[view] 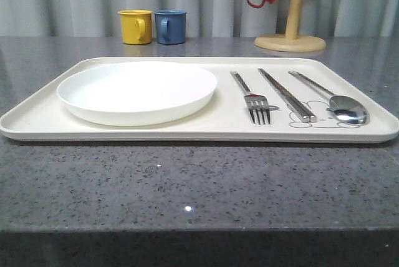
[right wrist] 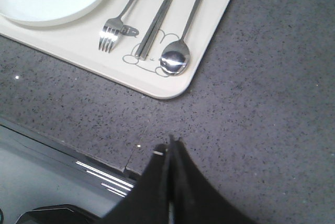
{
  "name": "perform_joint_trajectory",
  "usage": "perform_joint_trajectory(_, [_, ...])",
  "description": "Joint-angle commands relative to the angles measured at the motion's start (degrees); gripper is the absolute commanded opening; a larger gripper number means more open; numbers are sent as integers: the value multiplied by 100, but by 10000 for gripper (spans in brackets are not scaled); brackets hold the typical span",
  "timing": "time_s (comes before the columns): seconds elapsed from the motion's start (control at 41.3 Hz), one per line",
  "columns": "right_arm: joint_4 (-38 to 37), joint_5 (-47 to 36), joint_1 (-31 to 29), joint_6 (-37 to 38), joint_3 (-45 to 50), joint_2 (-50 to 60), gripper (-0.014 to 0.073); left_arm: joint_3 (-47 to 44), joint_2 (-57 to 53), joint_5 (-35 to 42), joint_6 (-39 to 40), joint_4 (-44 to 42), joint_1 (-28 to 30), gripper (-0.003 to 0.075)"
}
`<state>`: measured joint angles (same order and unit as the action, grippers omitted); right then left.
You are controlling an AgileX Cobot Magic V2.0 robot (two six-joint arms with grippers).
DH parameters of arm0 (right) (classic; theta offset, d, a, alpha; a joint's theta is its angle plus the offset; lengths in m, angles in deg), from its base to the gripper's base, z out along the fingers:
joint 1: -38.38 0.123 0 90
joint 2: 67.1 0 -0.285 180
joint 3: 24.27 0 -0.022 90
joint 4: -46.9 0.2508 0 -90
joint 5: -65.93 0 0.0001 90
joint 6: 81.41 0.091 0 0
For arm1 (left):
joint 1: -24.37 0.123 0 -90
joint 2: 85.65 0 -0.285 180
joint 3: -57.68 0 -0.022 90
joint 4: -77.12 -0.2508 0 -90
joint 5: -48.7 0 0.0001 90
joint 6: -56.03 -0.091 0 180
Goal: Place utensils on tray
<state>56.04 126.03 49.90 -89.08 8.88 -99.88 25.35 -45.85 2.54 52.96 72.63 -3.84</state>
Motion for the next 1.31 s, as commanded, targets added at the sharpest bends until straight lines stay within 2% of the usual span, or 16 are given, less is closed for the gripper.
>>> perform_joint_trajectory(0.0, [10, -343, -17, -64, -125, -51, -68, -174, -383, 714, 56, 0, 579, -18])
perform_joint_trajectory(0.073, [10, -343, -17, -64, -125, -51, -68, -719, -803, 1321, 56, 0, 1107, -18])
perform_joint_trajectory(0.266, [10, -343, -17, -64, -125, -51, -68, -2234, -1824, 2824, 56, 177, 1983, -18])
perform_joint_trajectory(0.46, [10, -343, -17, -64, -125, -51, -68, -3714, -2708, 4117, 56, 372, 2342, -18])
perform_joint_trajectory(0.581, [10, -343, -17, -64, -125, -51, -68, -4243, -3078, 4500, 56, 372, 2504, -18])
perform_joint_trajectory(0.678, [10, -343, -17, -64, -125, -51, -68, -4537, -3398, 4574, 56, 405, 2621, -18])
perform_joint_trajectory(0.823, [10, -338, -17, -64, -125, -51, -68, -4519, -3374, 4214, 56, 405, 2621, -18])
perform_joint_trajectory(1.283, [10, -338, -17, -64, -125, -51, -68, -4519, -3374, 4214, 56, 405, 2621, -18])
